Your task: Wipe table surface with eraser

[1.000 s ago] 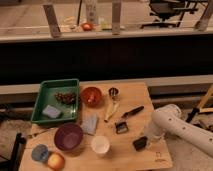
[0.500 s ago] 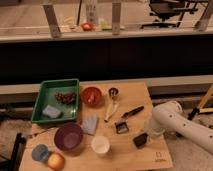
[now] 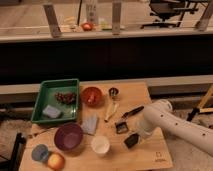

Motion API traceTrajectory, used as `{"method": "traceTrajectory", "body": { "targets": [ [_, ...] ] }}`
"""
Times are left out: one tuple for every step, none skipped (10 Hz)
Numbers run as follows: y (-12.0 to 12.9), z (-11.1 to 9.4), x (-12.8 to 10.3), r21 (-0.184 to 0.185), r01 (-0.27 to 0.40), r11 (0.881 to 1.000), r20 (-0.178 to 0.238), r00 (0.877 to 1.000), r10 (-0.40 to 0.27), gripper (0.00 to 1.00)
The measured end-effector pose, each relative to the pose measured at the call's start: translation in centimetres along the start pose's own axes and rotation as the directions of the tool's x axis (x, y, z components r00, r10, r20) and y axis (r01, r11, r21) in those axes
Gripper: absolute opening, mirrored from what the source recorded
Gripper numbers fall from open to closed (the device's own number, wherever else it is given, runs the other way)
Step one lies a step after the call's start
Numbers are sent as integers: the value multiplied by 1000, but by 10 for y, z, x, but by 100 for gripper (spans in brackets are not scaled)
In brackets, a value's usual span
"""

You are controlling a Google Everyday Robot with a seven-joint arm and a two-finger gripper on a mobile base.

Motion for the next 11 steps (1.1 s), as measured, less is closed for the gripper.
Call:
{"method": "traceTrajectory", "body": {
  "targets": [
    [10,-3,-10,0,26,1000,14,1000,-26,0],
    [19,-5,-16,-3,42,999,22,999,-42,0],
    [32,-6,-20,-15,53,998,27,998,-53,0],
    [44,-8,-17,-29,54,998,25,998,-53,0],
    [55,-9,-7,-45,45,998,18,999,-44,0],
    [61,-8,3,-55,28,998,8,1000,-28,0],
    [66,-8,16,-65,8,998,-5,1000,-9,0],
    [67,-5,26,-73,-13,997,-20,1000,12,0],
    [62,-1,39,-82,-39,996,-39,999,36,0],
    [56,4,48,-87,-52,995,-50,998,48,0],
    [47,6,54,-88,-58,994,-59,997,53,0]
  ]
}}
